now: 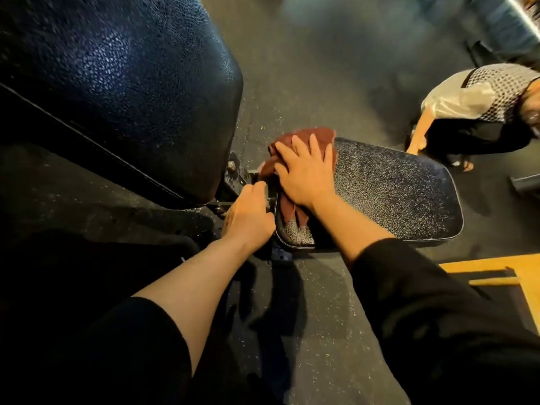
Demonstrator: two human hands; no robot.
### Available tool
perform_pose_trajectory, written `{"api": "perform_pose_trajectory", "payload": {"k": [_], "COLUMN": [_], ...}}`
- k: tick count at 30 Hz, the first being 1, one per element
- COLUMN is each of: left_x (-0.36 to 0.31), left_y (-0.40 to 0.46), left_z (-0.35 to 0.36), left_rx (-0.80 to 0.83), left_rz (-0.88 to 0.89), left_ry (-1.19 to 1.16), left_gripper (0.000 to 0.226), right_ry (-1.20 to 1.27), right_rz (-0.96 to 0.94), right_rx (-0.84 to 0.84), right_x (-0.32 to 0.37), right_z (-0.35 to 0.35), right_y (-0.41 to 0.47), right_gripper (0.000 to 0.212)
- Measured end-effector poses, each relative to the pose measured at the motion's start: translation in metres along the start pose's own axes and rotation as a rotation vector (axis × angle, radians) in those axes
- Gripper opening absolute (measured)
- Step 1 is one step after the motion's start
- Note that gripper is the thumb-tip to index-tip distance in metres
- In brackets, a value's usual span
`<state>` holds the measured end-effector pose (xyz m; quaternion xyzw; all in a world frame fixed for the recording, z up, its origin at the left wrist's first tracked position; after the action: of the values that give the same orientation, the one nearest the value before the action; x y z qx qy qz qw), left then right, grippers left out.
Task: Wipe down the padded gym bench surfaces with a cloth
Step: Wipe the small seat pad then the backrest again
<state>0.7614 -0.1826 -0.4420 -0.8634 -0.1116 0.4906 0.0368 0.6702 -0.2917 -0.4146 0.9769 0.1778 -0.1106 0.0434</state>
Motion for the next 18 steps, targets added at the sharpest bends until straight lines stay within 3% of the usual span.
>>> {"api": "perform_pose_trajectory", "payload": {"k": [3,8,14,18], "left_x": [-0.003,-0.019,-0.034,-0.022], "left_y": [0.000,-0.003,-0.006,-0.003], "left_z": [0.003,0.010,0.019,0.013], "left_rx": [0.006,0.003,-0.023,-0.034], "left_rz": [0.021,0.117,0.252,0.203], "left_ry": [0.005,0.039,0.140,0.135], "left_gripper": [0.055,0.058,0.064,0.059], "right_ry": [-0.035,0.011,-0.074,-0.091], "right_rz": [0.056,-0.090,0.232,0.263], "right_rx": [0.097,0.025,-0.098,-0.102], "right_x": [0.000,-0.006,-0.129,-0.095], "right_z": [0.009,-0.005,-0.033,-0.029], "right_y": [0.036,0.018,-0.020,-0.015], "right_gripper": [0.050,0.049,0.049,0.049]}}
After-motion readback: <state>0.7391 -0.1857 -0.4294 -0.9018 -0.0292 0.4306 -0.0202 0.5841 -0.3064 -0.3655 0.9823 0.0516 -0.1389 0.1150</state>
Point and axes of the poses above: each hand's wrist, its own y-axis towards the middle knuckle, its own z-axis out of the palm, x = y × z, the point moved 7 cm from there along y, towards the middle knuckle, and after that the axes turned 8 degrees about -x, right-handed, at the moved point
